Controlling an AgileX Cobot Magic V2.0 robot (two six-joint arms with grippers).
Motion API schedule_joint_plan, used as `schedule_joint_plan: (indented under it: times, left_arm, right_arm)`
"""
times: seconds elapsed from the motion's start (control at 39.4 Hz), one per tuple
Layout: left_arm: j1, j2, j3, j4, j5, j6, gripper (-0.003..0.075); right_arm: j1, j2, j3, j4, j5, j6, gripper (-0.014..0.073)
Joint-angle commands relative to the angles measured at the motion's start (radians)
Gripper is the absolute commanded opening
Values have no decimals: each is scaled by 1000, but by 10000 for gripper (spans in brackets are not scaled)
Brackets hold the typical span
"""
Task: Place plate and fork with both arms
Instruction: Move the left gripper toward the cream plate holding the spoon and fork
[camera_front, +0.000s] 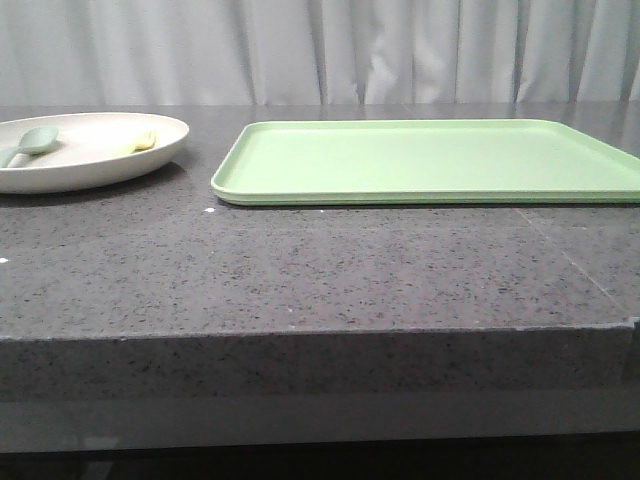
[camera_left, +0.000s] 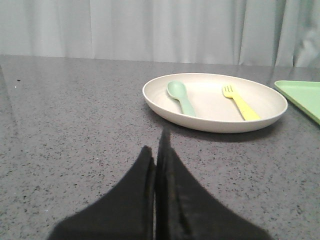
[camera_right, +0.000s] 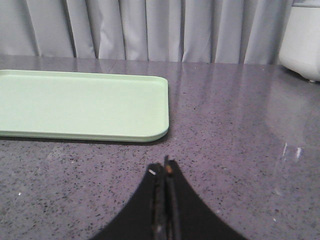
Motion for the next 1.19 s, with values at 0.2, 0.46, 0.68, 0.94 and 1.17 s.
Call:
schedule_joint_plan:
  times: [0.2,0.46,0.68,0.94,1.17]
  left_arm:
    - [-5,-20,-12,-10,-184,-4,-18]
    - [-5,17,-223,-12,-136,-4,-18]
    - [-5,184,-465,-12,85,-4,-18]
    - [-5,411,-626,-12,271,-4,-18]
    - [-5,496,-626,-12,276,-4,-18]
  right_arm:
    - [-2,-17,-27,10,-101,-6,-67]
    - [-2,-3,-232,9,15,-6,-67]
    - [-2,143,-435,9,120,-6,-67]
    - [-2,391,-548,9,185,-6,-67]
    - [-2,505,-548,9,182,-6,-67]
